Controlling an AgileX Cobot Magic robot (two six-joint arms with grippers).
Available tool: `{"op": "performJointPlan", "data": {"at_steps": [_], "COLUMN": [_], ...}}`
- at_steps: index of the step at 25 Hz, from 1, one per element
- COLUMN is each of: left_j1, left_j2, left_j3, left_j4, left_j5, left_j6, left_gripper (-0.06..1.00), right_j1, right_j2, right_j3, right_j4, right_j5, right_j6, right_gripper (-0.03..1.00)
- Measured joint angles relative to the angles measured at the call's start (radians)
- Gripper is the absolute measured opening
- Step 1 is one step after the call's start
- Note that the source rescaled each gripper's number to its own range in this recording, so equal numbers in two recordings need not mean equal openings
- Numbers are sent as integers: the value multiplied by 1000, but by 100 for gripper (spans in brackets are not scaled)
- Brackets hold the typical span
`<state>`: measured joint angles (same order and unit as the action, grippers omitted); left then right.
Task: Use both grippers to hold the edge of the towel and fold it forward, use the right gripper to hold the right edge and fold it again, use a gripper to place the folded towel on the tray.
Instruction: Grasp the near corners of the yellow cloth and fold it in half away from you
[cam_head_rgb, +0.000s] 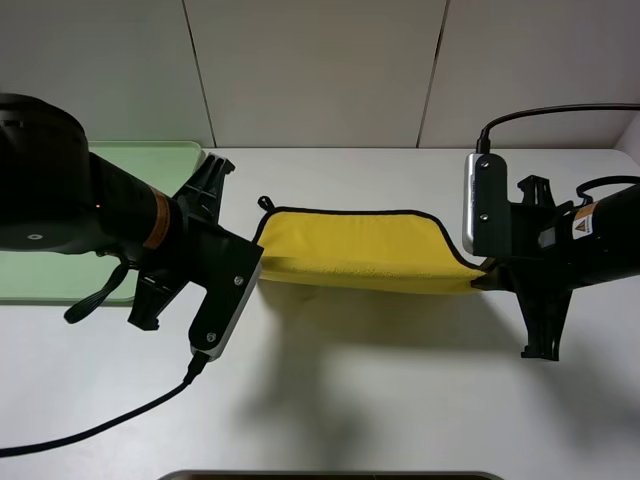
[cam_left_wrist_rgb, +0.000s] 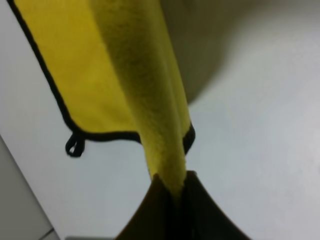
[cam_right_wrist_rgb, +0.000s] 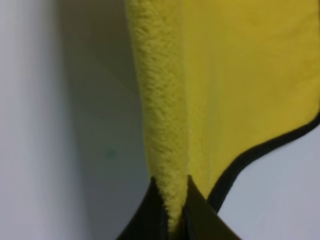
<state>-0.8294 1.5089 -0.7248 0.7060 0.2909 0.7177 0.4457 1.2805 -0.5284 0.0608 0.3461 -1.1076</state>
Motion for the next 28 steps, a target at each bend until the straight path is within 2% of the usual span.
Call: {"op": "performJointPlan", "data": {"at_steps": [6, 15, 21, 28], "left_j1": [-51, -149, -162, -162], "left_j2": [-45, -103, -127, -127], "left_j3": [0, -5, -17, -17], "left_j4": [-3, -9, -9, -5], "left_j5": [77, 167, 211, 214], "left_j6": [-28, -80, -171, -192], "left_gripper": [0, 0, 0, 0], "right_j1": [0, 0, 0, 0], "right_j2": [-139, -294, -305, -279], "right_j3": [0, 0, 0, 0], "right_j4": [3, 10, 17, 17], "right_j5": [125, 241, 263, 258], "right_j6": [24, 97, 99, 104], "right_gripper": [0, 0, 0, 0]}}
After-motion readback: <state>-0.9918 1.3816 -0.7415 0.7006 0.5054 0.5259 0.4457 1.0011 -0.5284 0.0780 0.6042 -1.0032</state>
